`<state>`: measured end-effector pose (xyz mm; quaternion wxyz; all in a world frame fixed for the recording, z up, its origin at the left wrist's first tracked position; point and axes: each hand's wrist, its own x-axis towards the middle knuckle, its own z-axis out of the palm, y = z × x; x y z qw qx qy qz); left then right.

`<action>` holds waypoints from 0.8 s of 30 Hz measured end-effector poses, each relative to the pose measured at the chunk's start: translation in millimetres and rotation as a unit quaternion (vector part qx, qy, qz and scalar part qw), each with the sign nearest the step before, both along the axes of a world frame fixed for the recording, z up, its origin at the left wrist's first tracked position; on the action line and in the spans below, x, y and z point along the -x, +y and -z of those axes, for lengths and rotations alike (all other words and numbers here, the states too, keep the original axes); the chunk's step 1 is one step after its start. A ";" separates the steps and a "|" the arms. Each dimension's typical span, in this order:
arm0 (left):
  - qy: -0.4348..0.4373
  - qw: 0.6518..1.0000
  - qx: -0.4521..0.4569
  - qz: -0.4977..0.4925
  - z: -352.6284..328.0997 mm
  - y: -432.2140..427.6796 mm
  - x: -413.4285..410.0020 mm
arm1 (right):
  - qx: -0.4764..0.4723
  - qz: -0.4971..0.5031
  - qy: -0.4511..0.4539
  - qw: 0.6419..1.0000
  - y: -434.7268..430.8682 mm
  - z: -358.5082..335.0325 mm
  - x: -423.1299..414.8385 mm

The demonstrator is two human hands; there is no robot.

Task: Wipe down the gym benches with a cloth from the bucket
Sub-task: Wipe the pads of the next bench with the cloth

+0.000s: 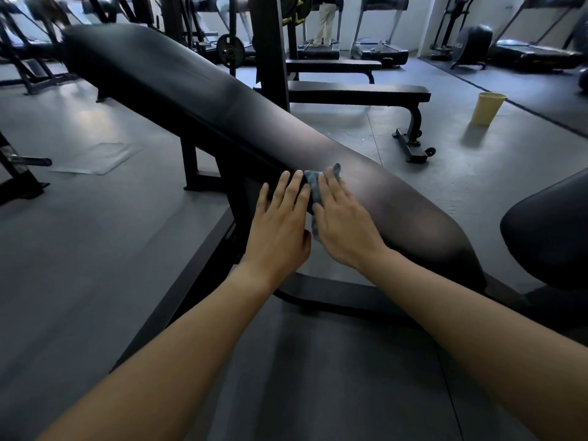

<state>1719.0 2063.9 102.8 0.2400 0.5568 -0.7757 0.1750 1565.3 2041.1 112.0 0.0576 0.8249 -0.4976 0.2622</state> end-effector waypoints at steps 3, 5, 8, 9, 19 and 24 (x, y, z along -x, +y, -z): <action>-0.002 1.000 -0.009 0.008 0.5 0.8 -3.9 | -0.024 -0.022 0.054 0.998 4.0 12.3 32.4; -0.001 1.000 -0.018 0.015 -0.1 0.2 -4.7 | -0.016 0.005 0.090 0.996 8.5 26.0 58.9; 0.003 0.999 -0.028 0.018 -1.2 -0.7 -5.7 | 0.014 0.056 0.106 0.993 17.0 41.3 66.7; 0.004 0.999 -0.030 0.018 -1.5 -1.0 -6.0 | 0.024 0.065 0.099 0.993 18.5 44.3 62.2; 0.026 0.999 -0.028 0.003 -7.8 -2.1 -5.7 | 0.020 0.021 0.025 0.999 -34.8 0.8 -10.1; 0.020 0.999 -0.029 -0.020 -8.7 -1.1 4.1 | 0.030 0.031 0.051 0.998 -23.7 12.1 19.8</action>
